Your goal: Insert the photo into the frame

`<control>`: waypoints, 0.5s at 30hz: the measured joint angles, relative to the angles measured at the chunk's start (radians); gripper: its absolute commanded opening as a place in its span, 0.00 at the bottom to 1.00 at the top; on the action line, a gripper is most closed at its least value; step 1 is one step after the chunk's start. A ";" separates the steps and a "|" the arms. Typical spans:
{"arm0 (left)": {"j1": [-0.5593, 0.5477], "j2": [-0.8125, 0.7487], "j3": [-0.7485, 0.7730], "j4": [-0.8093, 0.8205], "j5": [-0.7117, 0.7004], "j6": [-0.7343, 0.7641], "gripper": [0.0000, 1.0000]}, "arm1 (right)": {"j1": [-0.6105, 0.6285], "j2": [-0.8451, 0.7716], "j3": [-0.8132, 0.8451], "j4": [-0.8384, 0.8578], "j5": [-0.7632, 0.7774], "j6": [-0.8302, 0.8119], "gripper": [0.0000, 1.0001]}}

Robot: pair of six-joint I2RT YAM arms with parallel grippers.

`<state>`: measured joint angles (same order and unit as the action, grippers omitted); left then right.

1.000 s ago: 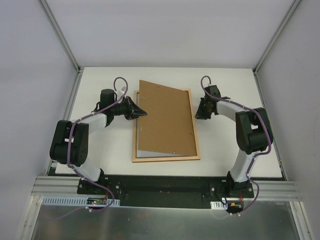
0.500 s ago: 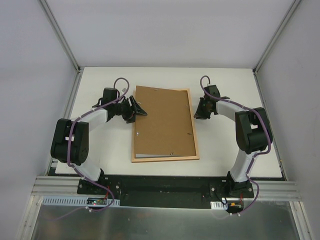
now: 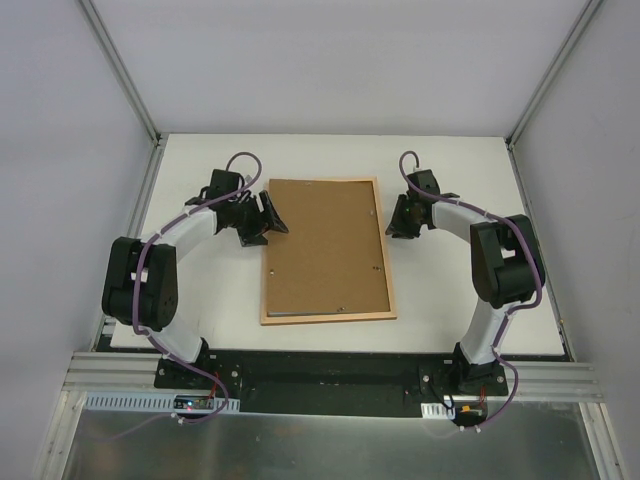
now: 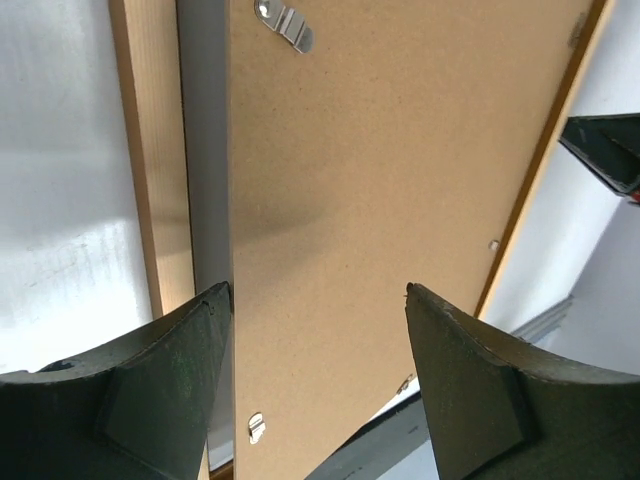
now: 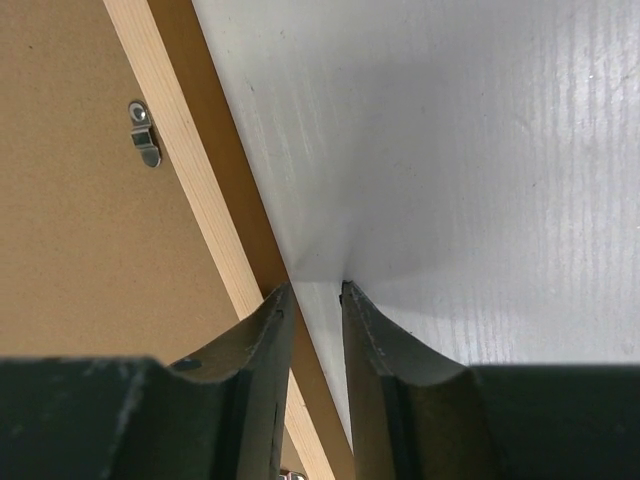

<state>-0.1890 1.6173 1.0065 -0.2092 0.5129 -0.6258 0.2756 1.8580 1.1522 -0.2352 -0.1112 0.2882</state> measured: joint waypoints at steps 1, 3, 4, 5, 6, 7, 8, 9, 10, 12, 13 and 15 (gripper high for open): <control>-0.004 0.000 0.005 -0.016 -0.019 0.011 0.70 | 0.000 0.000 0.000 0.001 0.000 -0.002 0.32; -0.016 0.000 0.013 -0.041 -0.057 0.025 0.70 | 0.002 -0.002 0.000 0.001 -0.001 -0.004 0.33; -0.021 0.000 0.018 -0.054 -0.079 0.033 0.70 | 0.002 -0.002 0.000 0.000 0.000 -0.005 0.33; -0.025 0.000 0.023 -0.067 -0.100 0.040 0.70 | 0.003 -0.002 0.000 0.000 0.000 -0.006 0.33; -0.032 0.000 0.028 -0.079 -0.122 0.045 0.70 | 0.003 -0.004 0.000 0.000 0.000 -0.008 0.34; -0.035 0.000 0.032 -0.086 -0.139 0.048 0.70 | 0.004 -0.005 0.000 -0.002 0.000 -0.010 0.34; -0.041 0.000 0.035 -0.092 -0.154 0.051 0.70 | 0.004 -0.006 -0.001 -0.005 0.000 -0.011 0.36; -0.047 0.000 0.037 -0.098 -0.175 0.054 0.69 | 0.005 -0.007 -0.002 -0.005 0.000 -0.012 0.37; -0.049 0.000 0.039 -0.102 -0.187 0.055 0.68 | 0.005 -0.010 -0.005 -0.006 0.000 -0.014 0.38; -0.061 0.000 0.039 -0.110 -0.221 0.056 0.67 | 0.008 -0.020 -0.015 -0.008 0.003 -0.018 0.43; -0.068 0.000 0.039 -0.114 -0.239 0.056 0.66 | 0.010 -0.028 -0.023 -0.008 0.007 -0.021 0.46; -0.084 0.000 0.039 -0.119 -0.286 0.053 0.63 | 0.018 -0.046 -0.041 -0.008 0.020 -0.028 0.53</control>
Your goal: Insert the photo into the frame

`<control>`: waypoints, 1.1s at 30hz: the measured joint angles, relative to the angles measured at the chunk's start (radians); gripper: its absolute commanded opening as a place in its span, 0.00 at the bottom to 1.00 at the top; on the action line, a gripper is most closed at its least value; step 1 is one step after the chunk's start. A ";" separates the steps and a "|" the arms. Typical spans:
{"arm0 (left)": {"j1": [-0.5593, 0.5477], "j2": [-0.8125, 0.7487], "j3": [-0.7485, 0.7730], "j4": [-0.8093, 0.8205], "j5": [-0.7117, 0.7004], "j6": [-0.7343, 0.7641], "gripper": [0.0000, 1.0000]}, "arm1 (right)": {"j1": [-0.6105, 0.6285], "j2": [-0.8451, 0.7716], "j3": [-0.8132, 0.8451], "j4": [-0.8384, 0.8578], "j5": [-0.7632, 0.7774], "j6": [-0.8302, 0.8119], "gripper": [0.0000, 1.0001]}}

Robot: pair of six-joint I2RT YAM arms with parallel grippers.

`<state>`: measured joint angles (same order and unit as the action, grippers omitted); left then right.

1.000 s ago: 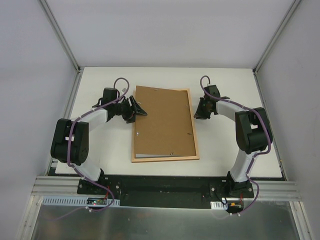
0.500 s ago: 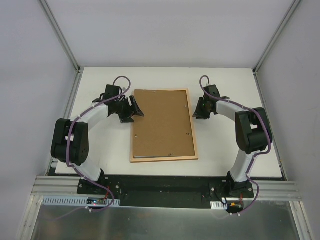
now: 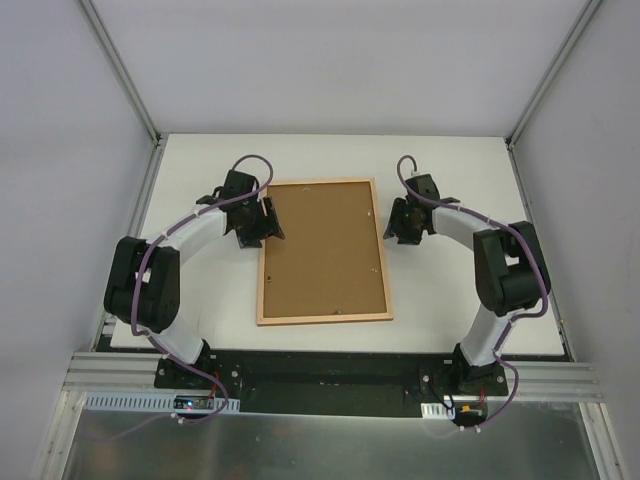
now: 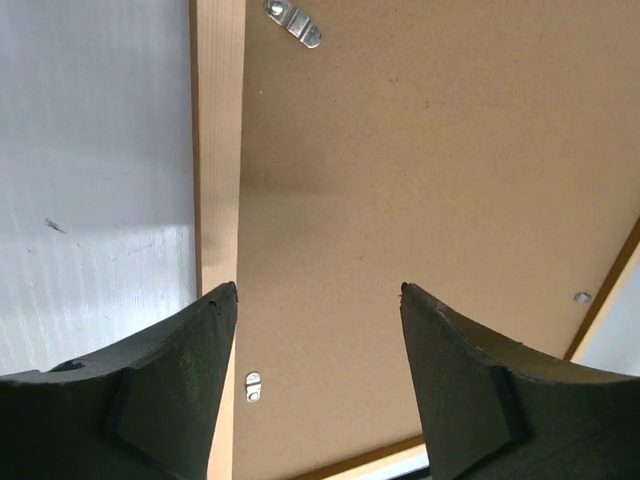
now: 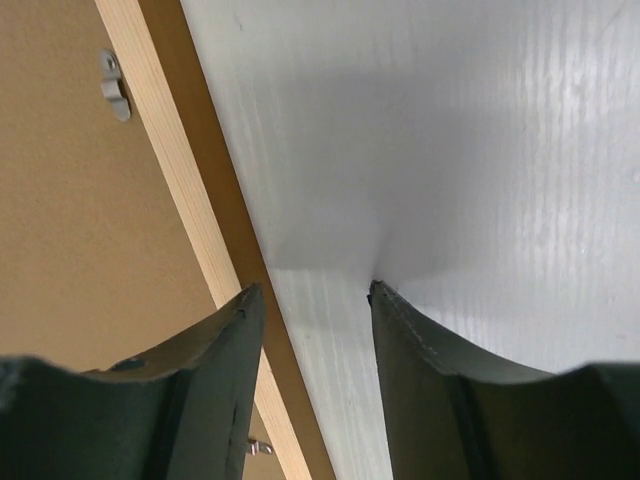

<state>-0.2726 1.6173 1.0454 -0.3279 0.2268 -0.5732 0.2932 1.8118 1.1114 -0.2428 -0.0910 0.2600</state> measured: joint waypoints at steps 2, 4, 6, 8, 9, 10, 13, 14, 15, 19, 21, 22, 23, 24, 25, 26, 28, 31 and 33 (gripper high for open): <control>-0.022 0.000 0.000 -0.001 -0.035 -0.005 0.60 | 0.010 -0.027 -0.027 -0.002 0.015 -0.010 0.60; -0.039 0.000 -0.001 -0.002 -0.084 -0.017 0.54 | 0.023 -0.059 -0.061 -0.003 0.027 -0.017 0.66; -0.049 0.000 -0.008 0.007 -0.117 -0.027 0.52 | 0.037 -0.089 -0.091 -0.005 0.036 -0.024 0.71; -0.054 -0.004 -0.029 0.016 -0.143 -0.041 0.49 | 0.063 -0.115 -0.117 -0.012 0.061 -0.037 0.75; -0.054 -0.006 -0.040 0.016 -0.153 -0.045 0.48 | 0.080 -0.126 -0.127 -0.016 0.076 -0.043 0.76; -0.054 -0.009 -0.049 0.017 -0.164 -0.048 0.47 | 0.101 -0.134 -0.137 -0.019 0.093 -0.051 0.76; -0.053 -0.036 -0.087 0.016 -0.206 -0.063 0.44 | 0.163 -0.154 -0.161 -0.020 0.132 -0.072 0.76; -0.053 -0.054 -0.101 0.016 -0.222 -0.068 0.43 | 0.178 -0.158 -0.166 -0.020 0.138 -0.077 0.76; -0.053 -0.075 -0.114 0.016 -0.238 -0.071 0.42 | 0.192 -0.164 -0.172 -0.020 0.145 -0.082 0.76; -0.054 -0.153 -0.155 0.017 -0.301 -0.081 0.40 | 0.225 -0.182 -0.195 -0.023 0.177 -0.089 0.77; -0.054 -0.191 -0.181 0.019 -0.338 -0.090 0.40 | 0.232 -0.198 -0.211 -0.027 0.195 -0.088 0.77; -0.054 -0.208 -0.195 0.018 -0.359 -0.094 0.40 | 0.232 -0.207 -0.217 -0.035 0.205 -0.087 0.77; -0.053 -0.223 -0.209 0.016 -0.379 -0.098 0.40 | 0.232 -0.218 -0.224 -0.043 0.216 -0.085 0.77; -0.053 -0.234 -0.220 0.015 -0.402 -0.103 0.40 | 0.232 -0.228 -0.229 -0.050 0.221 -0.085 0.77; -0.054 -0.244 -0.229 0.014 -0.423 -0.108 0.40 | 0.232 -0.244 -0.236 -0.055 0.229 -0.082 0.77; -0.053 -0.250 -0.237 0.013 -0.441 -0.113 0.40 | 0.232 -0.262 -0.243 -0.060 0.233 -0.080 0.77; -0.053 -0.258 -0.254 0.013 -0.473 -0.123 0.40 | 0.233 -0.306 -0.257 -0.066 0.236 -0.076 0.78; -0.053 -0.251 -0.269 0.011 -0.483 -0.127 0.40 | 0.249 -0.358 -0.260 -0.074 0.237 -0.074 0.80; -0.053 -0.234 -0.273 0.018 -0.477 -0.127 0.40 | 0.276 -0.369 -0.260 -0.075 0.235 -0.075 0.82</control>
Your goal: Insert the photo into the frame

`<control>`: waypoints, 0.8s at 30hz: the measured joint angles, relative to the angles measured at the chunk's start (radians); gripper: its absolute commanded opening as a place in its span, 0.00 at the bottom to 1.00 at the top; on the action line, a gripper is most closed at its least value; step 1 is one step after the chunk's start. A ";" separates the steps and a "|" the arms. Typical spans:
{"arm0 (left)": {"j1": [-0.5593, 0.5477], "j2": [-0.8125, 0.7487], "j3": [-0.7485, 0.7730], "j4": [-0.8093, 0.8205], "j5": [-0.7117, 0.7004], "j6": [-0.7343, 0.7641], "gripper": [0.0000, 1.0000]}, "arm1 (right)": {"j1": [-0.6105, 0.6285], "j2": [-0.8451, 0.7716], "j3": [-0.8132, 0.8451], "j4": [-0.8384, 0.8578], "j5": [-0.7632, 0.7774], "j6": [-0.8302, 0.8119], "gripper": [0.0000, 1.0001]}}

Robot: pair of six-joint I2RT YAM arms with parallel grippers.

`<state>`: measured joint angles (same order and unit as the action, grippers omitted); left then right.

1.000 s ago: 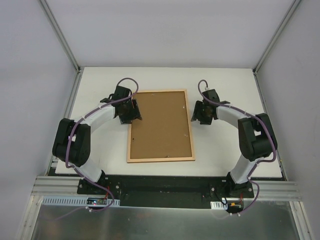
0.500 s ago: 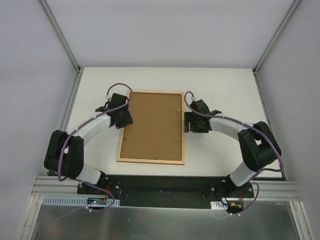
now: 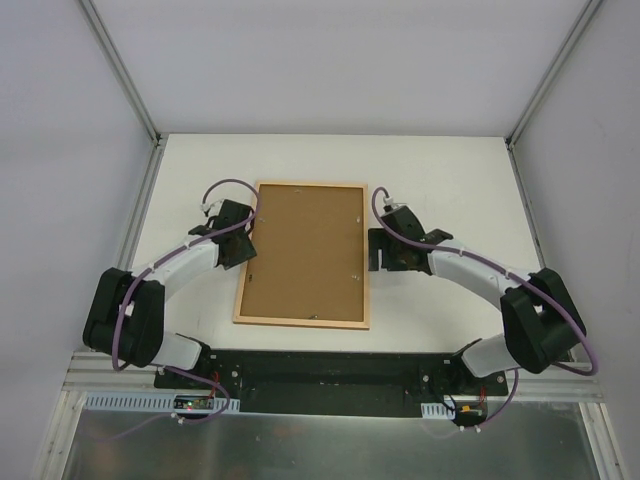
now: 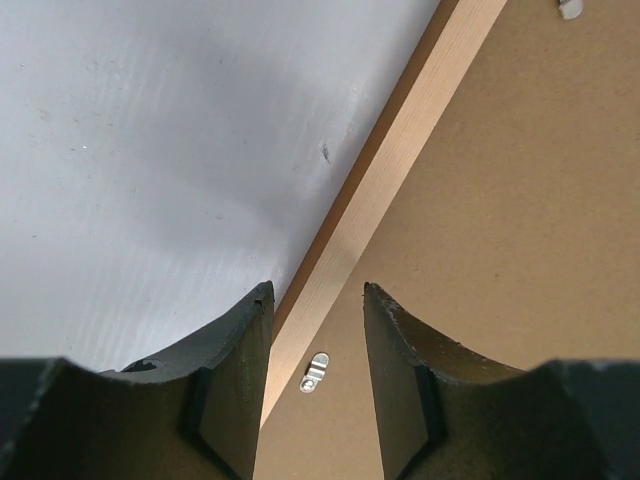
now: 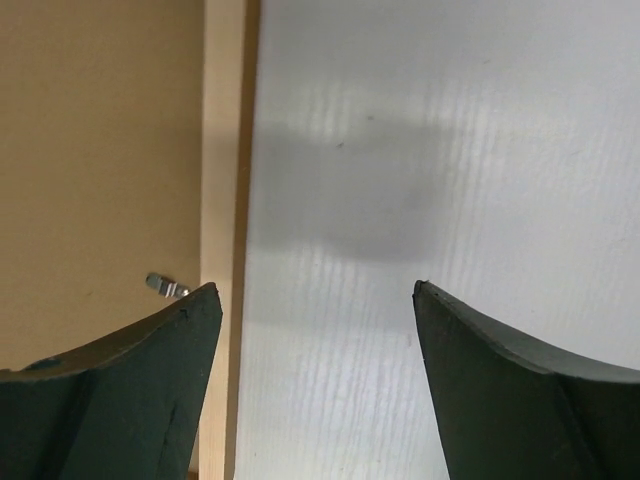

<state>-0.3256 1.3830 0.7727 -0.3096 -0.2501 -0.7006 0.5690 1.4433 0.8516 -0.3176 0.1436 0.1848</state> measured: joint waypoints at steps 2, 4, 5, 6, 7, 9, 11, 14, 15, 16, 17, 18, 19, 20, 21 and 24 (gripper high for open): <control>0.000 0.029 -0.002 0.013 0.013 0.000 0.40 | 0.037 0.006 0.000 -0.002 -0.003 -0.004 0.83; 0.000 0.051 -0.007 0.028 0.031 0.000 0.39 | 0.072 0.021 0.000 -0.002 -0.006 -0.008 0.84; 0.000 0.056 -0.011 0.037 0.037 0.000 0.38 | 0.086 0.033 0.000 -0.001 -0.008 -0.010 0.84; 0.000 0.059 -0.015 0.042 0.041 0.000 0.37 | 0.098 0.047 0.000 -0.001 -0.010 -0.011 0.84; 0.000 0.061 -0.018 0.045 0.045 0.001 0.35 | 0.108 0.064 0.001 -0.001 -0.012 -0.014 0.84; 0.000 0.065 -0.021 0.049 0.052 0.002 0.34 | 0.120 0.103 0.002 -0.002 -0.012 -0.014 0.84; 0.000 0.066 -0.026 0.058 0.055 0.004 0.32 | 0.126 0.124 0.020 -0.001 -0.015 -0.015 0.84; 0.000 0.066 -0.030 0.069 0.057 0.006 0.29 | 0.138 0.150 0.046 -0.003 -0.009 -0.016 0.84; 0.001 0.066 -0.030 0.071 0.057 0.006 0.27 | 0.144 0.157 0.054 -0.002 -0.007 -0.016 0.83; 0.002 0.066 -0.031 0.075 0.058 0.007 0.27 | 0.152 0.165 0.061 -0.001 -0.002 -0.016 0.83; 0.005 0.066 -0.031 0.078 0.060 0.008 0.26 | 0.156 0.169 0.066 0.000 -0.001 -0.016 0.82; 0.006 0.066 -0.032 0.079 0.062 0.010 0.24 | 0.162 0.173 0.070 0.000 0.000 -0.015 0.82; 0.006 0.066 -0.032 0.080 0.062 0.012 0.24 | 0.166 0.175 0.072 0.001 0.001 -0.015 0.82; 0.006 0.066 -0.032 0.080 0.063 0.014 0.23 | 0.169 0.177 0.075 0.000 0.002 -0.015 0.80; 0.006 0.066 -0.032 0.081 0.064 0.017 0.22 | 0.173 0.178 0.076 0.000 0.005 -0.014 0.79; 0.006 0.066 -0.032 0.082 0.065 0.021 0.19 | 0.179 0.182 0.080 0.000 0.011 -0.013 0.73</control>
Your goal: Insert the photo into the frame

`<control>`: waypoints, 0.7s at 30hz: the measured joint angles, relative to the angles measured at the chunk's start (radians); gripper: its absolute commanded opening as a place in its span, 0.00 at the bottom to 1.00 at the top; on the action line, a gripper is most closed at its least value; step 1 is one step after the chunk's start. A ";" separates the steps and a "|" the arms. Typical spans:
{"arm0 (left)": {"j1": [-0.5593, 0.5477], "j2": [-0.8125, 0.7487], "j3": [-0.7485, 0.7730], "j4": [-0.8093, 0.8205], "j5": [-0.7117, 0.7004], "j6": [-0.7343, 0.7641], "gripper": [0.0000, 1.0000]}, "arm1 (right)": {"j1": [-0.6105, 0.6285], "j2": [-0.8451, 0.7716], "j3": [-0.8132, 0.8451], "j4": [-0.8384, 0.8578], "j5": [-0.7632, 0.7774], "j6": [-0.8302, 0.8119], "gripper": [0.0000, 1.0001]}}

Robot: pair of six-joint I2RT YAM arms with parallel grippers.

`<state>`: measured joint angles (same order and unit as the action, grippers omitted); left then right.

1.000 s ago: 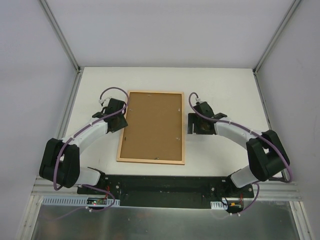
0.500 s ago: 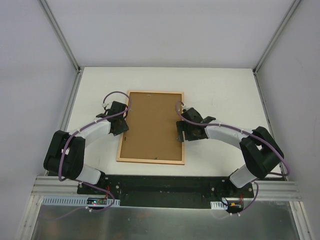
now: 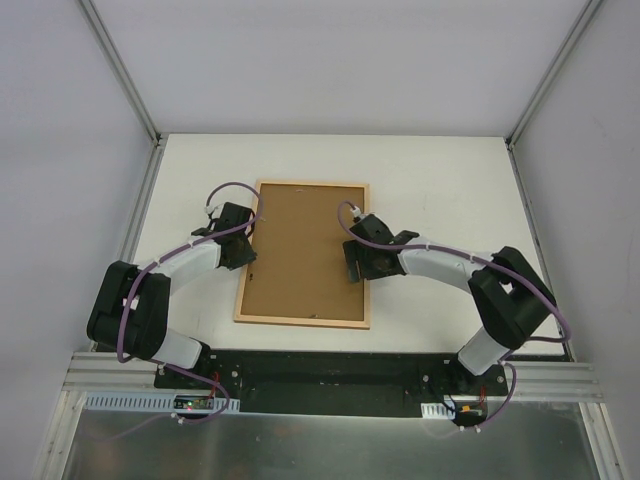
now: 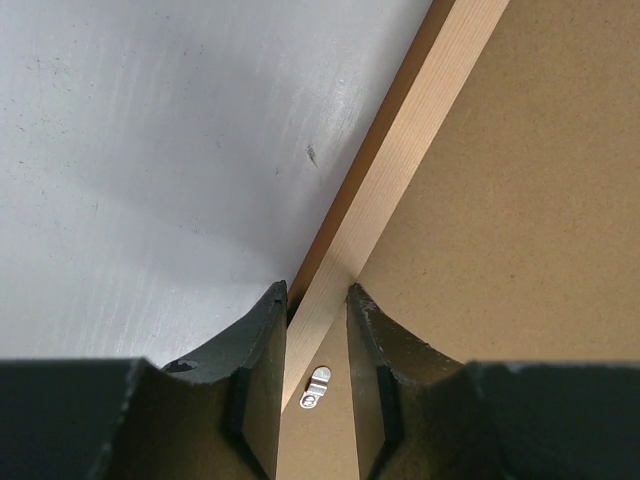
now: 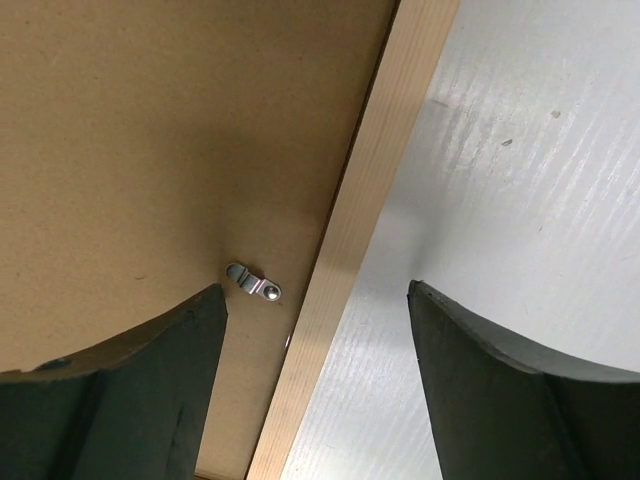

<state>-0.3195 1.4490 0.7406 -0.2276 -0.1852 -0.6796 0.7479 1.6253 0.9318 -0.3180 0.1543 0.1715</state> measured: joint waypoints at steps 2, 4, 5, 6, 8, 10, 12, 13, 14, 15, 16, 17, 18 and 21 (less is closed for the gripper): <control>0.000 0.000 0.000 0.002 0.001 0.003 0.17 | 0.003 0.005 0.004 0.000 0.000 0.002 0.69; 0.000 0.000 0.000 0.006 0.002 0.007 0.16 | 0.004 0.010 0.009 0.000 0.000 0.005 0.64; 0.000 0.000 0.000 0.006 0.003 0.008 0.16 | 0.005 0.013 0.011 0.000 -0.001 0.008 0.61; 0.000 0.000 0.000 0.008 0.003 0.010 0.15 | 0.005 0.016 0.014 0.001 -0.001 0.011 0.59; 0.000 0.001 0.000 0.012 0.005 0.011 0.15 | 0.007 0.022 0.021 0.000 -0.002 0.017 0.51; 0.000 0.002 0.000 0.016 0.009 0.013 0.14 | 0.009 0.027 0.027 0.001 -0.001 0.027 0.48; 0.000 0.003 0.000 0.018 0.010 0.014 0.14 | 0.009 0.031 0.031 -0.001 0.009 0.037 0.45; 0.000 0.003 0.000 0.019 0.010 0.015 0.14 | 0.009 0.032 0.032 0.000 0.013 0.044 0.44; 0.000 0.004 0.000 0.020 0.010 0.015 0.13 | 0.007 0.033 0.034 0.000 0.017 0.051 0.41; 0.000 0.004 0.000 0.021 0.011 0.016 0.13 | 0.006 0.035 0.035 0.000 0.020 0.057 0.39; 0.000 0.004 0.000 0.021 0.010 0.017 0.13 | 0.005 0.038 0.039 -0.001 0.026 0.064 0.36; 0.000 0.004 0.000 0.021 0.010 0.017 0.13 | 0.004 0.039 0.040 -0.001 0.031 0.067 0.35; 0.000 0.004 0.000 0.021 0.010 0.018 0.13 | 0.003 0.039 0.040 -0.001 0.037 0.076 0.35; 0.000 0.004 0.000 0.022 0.010 0.019 0.13 | 0.002 0.040 0.041 -0.001 0.050 0.092 0.50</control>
<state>-0.3191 1.4528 0.7403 -0.2058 -0.1757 -0.6605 0.7498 1.6657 0.9730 -0.3191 0.2043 0.2634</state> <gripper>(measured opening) 0.235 0.368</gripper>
